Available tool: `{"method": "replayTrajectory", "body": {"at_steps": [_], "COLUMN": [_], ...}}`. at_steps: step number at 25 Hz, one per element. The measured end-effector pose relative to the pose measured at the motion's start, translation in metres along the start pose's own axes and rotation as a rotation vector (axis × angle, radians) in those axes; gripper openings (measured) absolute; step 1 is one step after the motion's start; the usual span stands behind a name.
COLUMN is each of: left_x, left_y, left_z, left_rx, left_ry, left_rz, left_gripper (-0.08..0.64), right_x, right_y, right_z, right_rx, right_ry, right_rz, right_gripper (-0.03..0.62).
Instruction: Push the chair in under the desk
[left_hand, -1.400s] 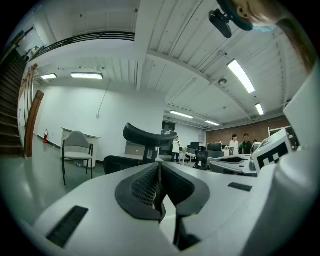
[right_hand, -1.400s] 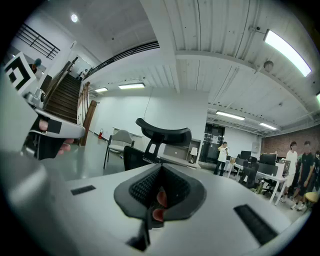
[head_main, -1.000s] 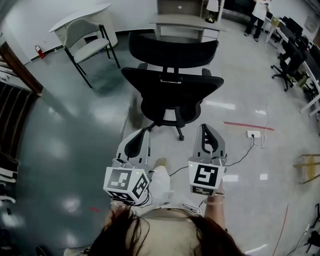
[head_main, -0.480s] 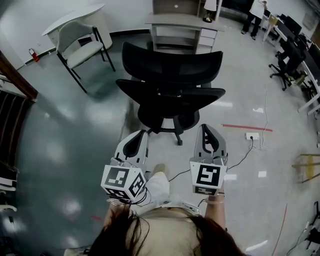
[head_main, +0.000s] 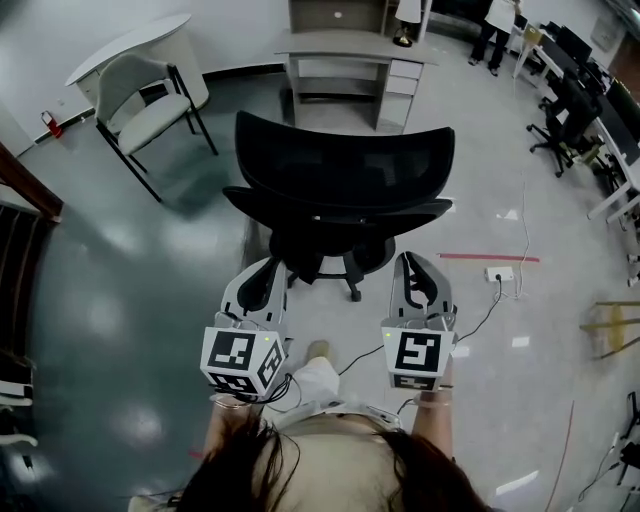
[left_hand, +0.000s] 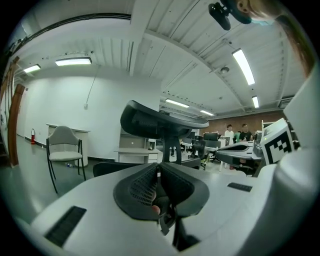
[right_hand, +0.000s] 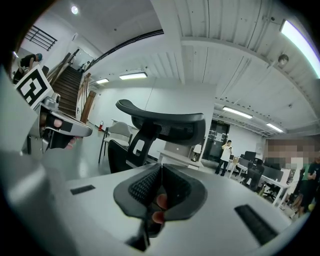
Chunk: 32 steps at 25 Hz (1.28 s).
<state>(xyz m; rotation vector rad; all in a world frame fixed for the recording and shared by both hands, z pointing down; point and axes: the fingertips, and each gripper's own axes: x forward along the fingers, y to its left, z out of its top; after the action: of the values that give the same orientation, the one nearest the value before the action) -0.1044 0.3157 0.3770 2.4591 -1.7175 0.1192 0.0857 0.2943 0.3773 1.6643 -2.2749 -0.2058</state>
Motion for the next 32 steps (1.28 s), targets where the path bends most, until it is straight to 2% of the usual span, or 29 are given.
{"method": "replayTrajectory", "body": {"at_steps": [5, 10, 16, 23, 32], "left_x": [0.021, 0.038, 0.055, 0.067, 0.079], "left_y": [0.011, 0.017, 0.035, 0.039, 0.040], "left_z": [0.002, 0.000, 0.000, -0.002, -0.009], "left_rx": [0.045, 0.083, 0.134, 0.171, 0.206], "left_ry": [0.012, 0.038, 0.055, 0.063, 0.070], "left_rz": [-0.025, -0.088, -0.100, -0.142, -0.119], "left_gripper": [0.014, 0.014, 0.017, 0.068, 0.095], "right_x": [0.022, 0.042, 0.058, 0.062, 0.070], "right_y": [-0.003, -0.007, -0.009, -0.011, -0.017], "right_z": [0.004, 0.006, 0.003, -0.001, -0.011], "right_rx": [-0.057, -0.109, -0.125, -0.155, -0.197], "right_ry": [0.016, 0.053, 0.082, 0.114, 0.130], "right_rz": [-0.017, -0.019, -0.039, -0.063, -0.042], "right_gripper": [0.026, 0.026, 0.028, 0.031, 0.075]}}
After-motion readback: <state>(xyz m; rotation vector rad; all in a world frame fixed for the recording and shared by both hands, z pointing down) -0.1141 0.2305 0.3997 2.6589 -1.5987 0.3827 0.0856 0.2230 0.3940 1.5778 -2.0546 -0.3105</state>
